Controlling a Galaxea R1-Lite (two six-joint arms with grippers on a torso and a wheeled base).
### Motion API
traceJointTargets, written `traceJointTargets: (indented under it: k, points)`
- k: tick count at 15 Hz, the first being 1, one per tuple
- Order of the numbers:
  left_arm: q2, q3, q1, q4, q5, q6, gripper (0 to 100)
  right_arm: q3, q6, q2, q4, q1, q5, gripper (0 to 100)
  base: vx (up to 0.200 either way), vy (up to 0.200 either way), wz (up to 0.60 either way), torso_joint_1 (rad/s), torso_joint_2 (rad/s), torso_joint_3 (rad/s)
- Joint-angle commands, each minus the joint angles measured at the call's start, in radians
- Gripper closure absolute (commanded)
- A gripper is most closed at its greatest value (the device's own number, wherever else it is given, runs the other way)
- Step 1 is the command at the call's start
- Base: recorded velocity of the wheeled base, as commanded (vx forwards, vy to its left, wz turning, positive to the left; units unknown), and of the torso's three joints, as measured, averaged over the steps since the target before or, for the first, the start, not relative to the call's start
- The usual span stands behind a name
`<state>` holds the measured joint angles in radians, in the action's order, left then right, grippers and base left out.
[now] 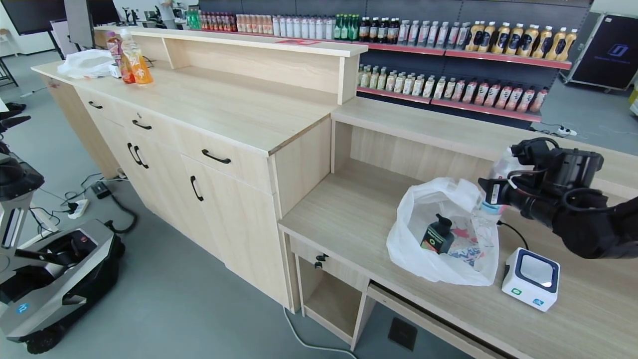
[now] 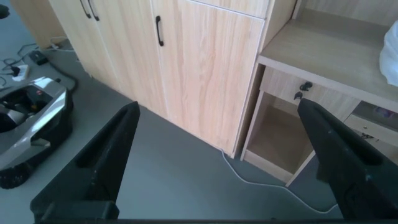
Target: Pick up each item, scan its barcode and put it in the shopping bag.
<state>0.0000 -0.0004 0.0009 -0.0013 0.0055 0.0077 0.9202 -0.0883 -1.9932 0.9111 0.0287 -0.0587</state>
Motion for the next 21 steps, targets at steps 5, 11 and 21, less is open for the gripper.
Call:
traceJointTargets:
  k: [5, 11, 21]
  points:
    - [0.0, -0.001, 0.001, 0.001, 0.001, 0.0, 0, 0.089, 0.002, -0.207, 0.091, 0.02, 0.103, 100, 0.0, 0.0, 0.0, 0.0, 0.0, 0.0]
    - [0.0, 0.0, 0.001, 0.0, 0.001, 0.0, 0, 0.118, 0.013, -0.272, 0.134, 0.033, 0.163, 100, 0.0, 0.0, 0.0, 0.0, 0.0, 0.0]
    - [0.0, 0.0, 0.001, 0.001, 0.001, 0.0, 0, 0.177, 0.007, -0.388, 0.181, 0.073, 0.181, 100, 0.0, 0.0, 0.0, 0.0, 0.0, 0.0]
